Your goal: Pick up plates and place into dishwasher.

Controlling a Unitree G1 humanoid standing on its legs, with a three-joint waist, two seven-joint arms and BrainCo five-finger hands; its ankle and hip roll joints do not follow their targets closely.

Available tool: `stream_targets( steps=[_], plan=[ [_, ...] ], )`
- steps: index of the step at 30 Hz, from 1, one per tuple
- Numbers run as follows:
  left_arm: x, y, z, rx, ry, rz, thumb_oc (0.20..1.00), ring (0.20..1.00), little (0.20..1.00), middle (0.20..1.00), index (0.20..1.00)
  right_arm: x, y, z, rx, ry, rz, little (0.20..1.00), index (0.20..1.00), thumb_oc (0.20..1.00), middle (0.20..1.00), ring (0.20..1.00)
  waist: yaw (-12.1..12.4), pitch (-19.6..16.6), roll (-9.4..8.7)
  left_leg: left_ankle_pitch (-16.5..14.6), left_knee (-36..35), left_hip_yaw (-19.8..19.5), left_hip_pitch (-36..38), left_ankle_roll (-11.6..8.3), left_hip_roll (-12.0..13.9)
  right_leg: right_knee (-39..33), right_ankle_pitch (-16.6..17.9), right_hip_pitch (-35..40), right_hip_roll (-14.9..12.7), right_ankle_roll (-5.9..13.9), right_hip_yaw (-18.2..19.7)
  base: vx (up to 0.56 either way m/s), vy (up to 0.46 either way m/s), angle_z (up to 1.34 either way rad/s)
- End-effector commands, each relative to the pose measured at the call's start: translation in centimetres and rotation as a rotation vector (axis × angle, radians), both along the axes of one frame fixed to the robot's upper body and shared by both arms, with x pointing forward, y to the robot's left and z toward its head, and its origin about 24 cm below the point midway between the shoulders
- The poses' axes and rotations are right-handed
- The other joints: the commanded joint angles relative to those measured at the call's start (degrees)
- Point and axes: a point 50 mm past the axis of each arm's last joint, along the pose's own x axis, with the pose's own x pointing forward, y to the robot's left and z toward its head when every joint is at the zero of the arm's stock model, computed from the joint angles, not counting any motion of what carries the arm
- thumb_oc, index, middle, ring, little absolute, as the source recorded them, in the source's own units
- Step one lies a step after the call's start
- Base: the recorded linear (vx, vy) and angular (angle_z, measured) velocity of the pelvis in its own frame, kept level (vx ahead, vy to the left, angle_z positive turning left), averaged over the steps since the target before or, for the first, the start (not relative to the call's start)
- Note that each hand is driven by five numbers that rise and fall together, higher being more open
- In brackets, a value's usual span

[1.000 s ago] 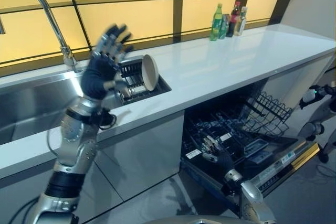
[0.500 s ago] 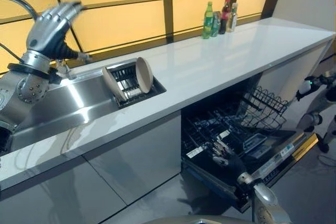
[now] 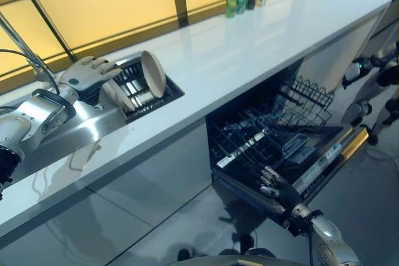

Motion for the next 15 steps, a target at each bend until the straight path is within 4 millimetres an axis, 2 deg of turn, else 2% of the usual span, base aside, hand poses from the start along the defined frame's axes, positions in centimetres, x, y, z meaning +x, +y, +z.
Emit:
stream_targets(
  steps=[1, 15],
  plan=[
    [0.3, 1.4, 7.1, 0.064, -0.257, 0.063, 1.0, 1.0, 1.0, 1.0, 1.0, 3.6, 1.1, 4.5, 0.045, -0.229, 0.043, 1.0, 1.0, 1.0, 1.0, 1.0, -0.4, 7.1, 0.31, -6.5, 0.5, 4.8, -1.3, 5.41, -7.9, 1.7, -6.4, -0.9, 1.5, 3.84, 2.6, -0.05, 0.027, 0.0],
    [1.3, 1.6, 7.2, 0.211, -0.282, 0.119, 1.0, 1.0, 1.0, 1.0, 1.0, 4.7, 0.4, 5.4, 0.052, -0.268, 0.003, 1.0, 1.0, 1.0, 1.0, 1.0, -0.7, 10.7, -0.87, -5.5, 0.5, 5.5, -4.1, 5.37, -7.5, 2.6, -5.8, -4.2, 1.5, 4.18, 3.1, -0.05, 0.021, 0.0]
  ],
)
